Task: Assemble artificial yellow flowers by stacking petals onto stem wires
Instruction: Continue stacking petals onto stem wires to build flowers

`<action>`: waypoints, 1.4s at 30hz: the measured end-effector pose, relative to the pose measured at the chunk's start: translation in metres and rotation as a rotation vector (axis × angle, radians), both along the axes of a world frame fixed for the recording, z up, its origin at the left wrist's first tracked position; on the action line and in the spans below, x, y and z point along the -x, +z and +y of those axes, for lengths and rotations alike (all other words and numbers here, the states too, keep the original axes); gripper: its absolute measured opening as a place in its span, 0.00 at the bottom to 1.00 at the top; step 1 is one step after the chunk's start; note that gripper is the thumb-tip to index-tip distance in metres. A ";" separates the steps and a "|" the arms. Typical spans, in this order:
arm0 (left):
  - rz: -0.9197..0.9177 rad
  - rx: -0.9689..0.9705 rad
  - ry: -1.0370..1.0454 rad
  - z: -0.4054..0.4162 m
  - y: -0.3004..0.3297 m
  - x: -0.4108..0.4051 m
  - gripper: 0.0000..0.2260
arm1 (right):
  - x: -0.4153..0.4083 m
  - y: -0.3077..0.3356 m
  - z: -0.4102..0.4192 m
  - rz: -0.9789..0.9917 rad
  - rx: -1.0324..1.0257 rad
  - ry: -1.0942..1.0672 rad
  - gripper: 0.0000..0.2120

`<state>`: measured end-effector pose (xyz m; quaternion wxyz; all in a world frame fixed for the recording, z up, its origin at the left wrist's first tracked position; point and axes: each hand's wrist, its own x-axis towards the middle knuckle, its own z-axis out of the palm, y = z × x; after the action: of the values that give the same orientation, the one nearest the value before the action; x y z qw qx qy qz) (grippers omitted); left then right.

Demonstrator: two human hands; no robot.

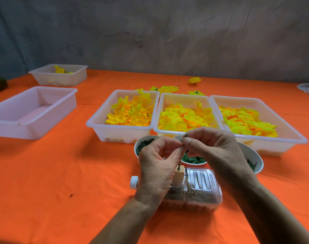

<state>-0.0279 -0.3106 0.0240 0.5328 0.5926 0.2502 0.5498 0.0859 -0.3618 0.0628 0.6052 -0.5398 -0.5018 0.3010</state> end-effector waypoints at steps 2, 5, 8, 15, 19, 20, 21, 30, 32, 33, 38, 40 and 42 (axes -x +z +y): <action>0.003 0.003 0.002 0.000 -0.001 -0.001 0.05 | -0.004 0.000 0.002 0.154 0.083 0.042 0.05; 0.000 0.008 -0.003 0.000 0.001 0.000 0.05 | -0.009 -0.001 0.004 0.319 0.177 0.123 0.07; 0.002 0.012 -0.013 0.001 0.001 0.000 0.05 | -0.012 -0.002 0.005 0.411 0.206 0.178 0.07; 0.015 0.025 -0.004 0.003 -0.001 -0.001 0.05 | -0.010 -0.003 0.008 0.341 0.170 0.140 0.07; 0.028 0.015 -0.013 0.003 0.000 0.000 0.03 | -0.008 0.001 0.005 0.105 0.100 0.075 0.03; 0.029 0.015 -0.011 0.003 0.000 0.000 0.03 | -0.007 0.002 0.005 0.005 0.073 0.066 0.02; 0.030 0.017 -0.006 0.002 0.001 0.000 0.04 | -0.007 0.003 0.004 -0.096 0.051 0.052 0.02; 0.084 -0.021 0.026 0.001 -0.003 0.005 0.08 | -0.005 0.002 0.000 -0.289 0.017 0.030 0.05; 0.069 -0.023 0.035 0.001 -0.004 0.008 0.06 | -0.004 0.001 -0.001 -0.279 0.019 0.023 0.05; 0.047 -0.011 0.021 0.001 -0.003 0.009 0.04 | -0.002 0.002 -0.001 -0.296 0.012 0.013 0.05; 0.015 -0.028 -0.036 0.001 0.002 0.011 0.02 | -0.002 0.001 0.003 -0.627 -0.057 -0.117 0.12; 0.028 -0.029 -0.040 0.001 0.001 0.010 0.03 | -0.002 -0.010 0.002 -0.636 0.022 -0.083 0.12; 0.049 -0.037 -0.023 0.002 -0.001 0.010 0.03 | -0.002 -0.024 -0.001 -0.583 0.075 -0.054 0.13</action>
<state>-0.0381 -0.3090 0.0227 0.5217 0.6185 0.2462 0.5334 0.0878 -0.3626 0.0389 0.4228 -0.6387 -0.6285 0.1355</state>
